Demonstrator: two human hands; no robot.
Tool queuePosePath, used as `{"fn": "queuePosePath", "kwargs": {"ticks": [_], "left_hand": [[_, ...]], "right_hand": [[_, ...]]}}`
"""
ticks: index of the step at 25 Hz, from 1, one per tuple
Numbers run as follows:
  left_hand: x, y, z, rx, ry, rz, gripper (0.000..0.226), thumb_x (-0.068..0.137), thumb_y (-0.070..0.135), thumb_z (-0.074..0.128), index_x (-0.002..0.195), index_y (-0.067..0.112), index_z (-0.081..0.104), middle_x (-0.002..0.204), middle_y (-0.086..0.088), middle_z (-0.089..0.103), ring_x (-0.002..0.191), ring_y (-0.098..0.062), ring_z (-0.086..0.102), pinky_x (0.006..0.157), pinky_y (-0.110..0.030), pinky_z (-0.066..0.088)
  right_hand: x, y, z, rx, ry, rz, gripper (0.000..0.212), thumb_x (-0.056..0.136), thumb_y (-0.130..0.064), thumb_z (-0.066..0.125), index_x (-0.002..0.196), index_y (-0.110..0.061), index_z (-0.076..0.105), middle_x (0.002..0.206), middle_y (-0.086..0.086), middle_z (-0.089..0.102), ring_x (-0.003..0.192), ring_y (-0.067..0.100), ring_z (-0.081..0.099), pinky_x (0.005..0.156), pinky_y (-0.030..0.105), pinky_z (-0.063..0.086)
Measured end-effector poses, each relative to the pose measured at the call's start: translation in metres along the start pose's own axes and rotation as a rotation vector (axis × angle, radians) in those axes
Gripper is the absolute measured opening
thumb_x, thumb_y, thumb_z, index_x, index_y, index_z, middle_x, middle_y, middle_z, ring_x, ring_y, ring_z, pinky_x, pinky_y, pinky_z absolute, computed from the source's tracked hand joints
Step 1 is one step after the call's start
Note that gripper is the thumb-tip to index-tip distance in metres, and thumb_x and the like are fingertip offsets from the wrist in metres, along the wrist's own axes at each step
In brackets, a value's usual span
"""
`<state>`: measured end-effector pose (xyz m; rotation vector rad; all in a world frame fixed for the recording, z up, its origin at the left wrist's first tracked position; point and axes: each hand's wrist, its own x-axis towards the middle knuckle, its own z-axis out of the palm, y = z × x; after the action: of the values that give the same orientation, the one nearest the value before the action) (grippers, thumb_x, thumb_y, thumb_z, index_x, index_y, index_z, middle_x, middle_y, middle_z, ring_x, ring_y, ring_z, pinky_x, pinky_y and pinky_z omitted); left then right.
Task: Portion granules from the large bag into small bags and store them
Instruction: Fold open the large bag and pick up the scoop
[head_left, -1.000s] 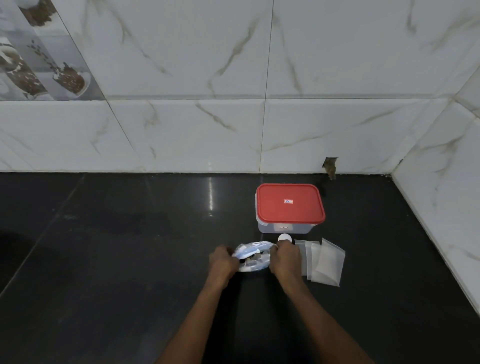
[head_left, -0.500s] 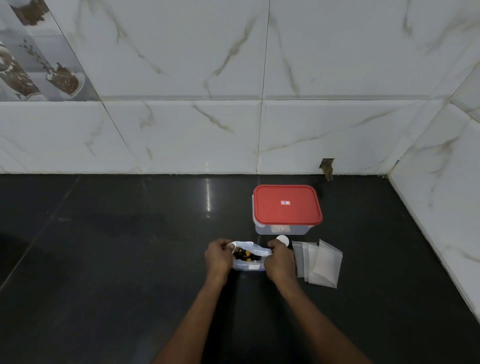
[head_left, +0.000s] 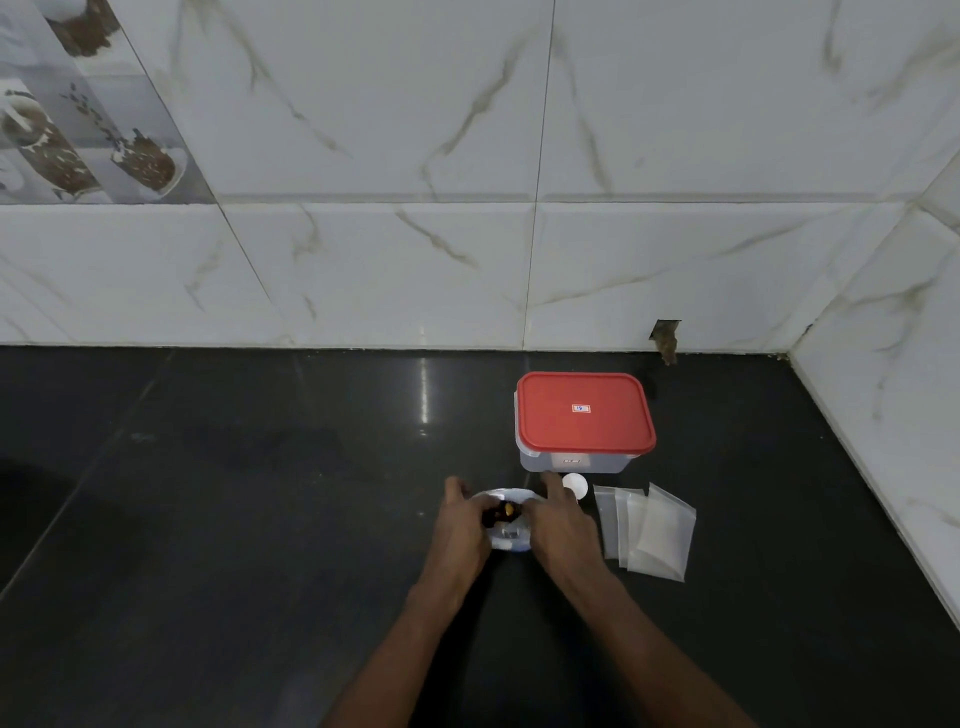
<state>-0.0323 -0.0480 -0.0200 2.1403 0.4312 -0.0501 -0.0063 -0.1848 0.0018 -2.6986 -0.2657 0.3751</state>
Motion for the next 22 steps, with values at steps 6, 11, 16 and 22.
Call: {"fn": "queuePosePath", "kwargs": {"ticks": [6, 11, 16, 22], "left_hand": [[-0.008, 0.023, -0.002, 0.244, 0.153, -0.006, 0.014, 0.086, 0.015, 0.071, 0.096, 0.008, 0.066, 0.097, -0.006, 0.059, 0.087, -0.022, 0.064, 0.068, -0.024, 0.043], [-0.006, 0.009, -0.004, 0.040, 0.227, -0.327, 0.027, 0.087, 0.004, 0.062, 0.112, 0.001, 0.053, 0.102, -0.016, 0.066, 0.094, -0.034, 0.067, 0.072, -0.035, 0.050], [0.004, -0.002, -0.014, -0.220, 0.063, -0.451, 0.016, 0.086, 0.007, 0.059, 0.094, -0.001, 0.070, 0.094, -0.024, 0.073, 0.074, -0.027, 0.067, 0.066, -0.040, 0.059], [0.009, 0.000, -0.019, -0.578, -0.060, -0.542, 0.037, 0.090, -0.006, 0.055, 0.123, 0.010, 0.054, 0.113, -0.016, 0.067, 0.079, -0.023, 0.069, 0.055, -0.031, 0.056]], "right_hand": [[0.007, -0.009, 0.006, 0.009, 0.172, 0.209, 0.025, 0.097, -0.013, 0.048, 0.123, -0.010, 0.047, 0.115, 0.008, 0.058, 0.095, 0.022, 0.066, 0.070, 0.029, 0.050], [0.011, -0.004, 0.007, 0.252, 0.152, 0.367, 0.023, 0.090, -0.003, 0.052, 0.113, -0.005, 0.051, 0.102, 0.012, 0.065, 0.091, 0.027, 0.065, 0.070, 0.034, 0.051], [0.015, -0.003, 0.006, 0.447, 0.017, 0.403, 0.017, 0.091, -0.011, 0.050, 0.094, -0.006, 0.066, 0.093, 0.010, 0.070, 0.086, 0.024, 0.066, 0.068, 0.034, 0.053], [0.019, -0.001, -0.002, 0.815, -0.091, 0.447, 0.020, 0.086, -0.003, 0.050, 0.088, -0.008, 0.070, 0.086, 0.014, 0.073, 0.081, 0.026, 0.071, 0.071, 0.042, 0.060]]}}
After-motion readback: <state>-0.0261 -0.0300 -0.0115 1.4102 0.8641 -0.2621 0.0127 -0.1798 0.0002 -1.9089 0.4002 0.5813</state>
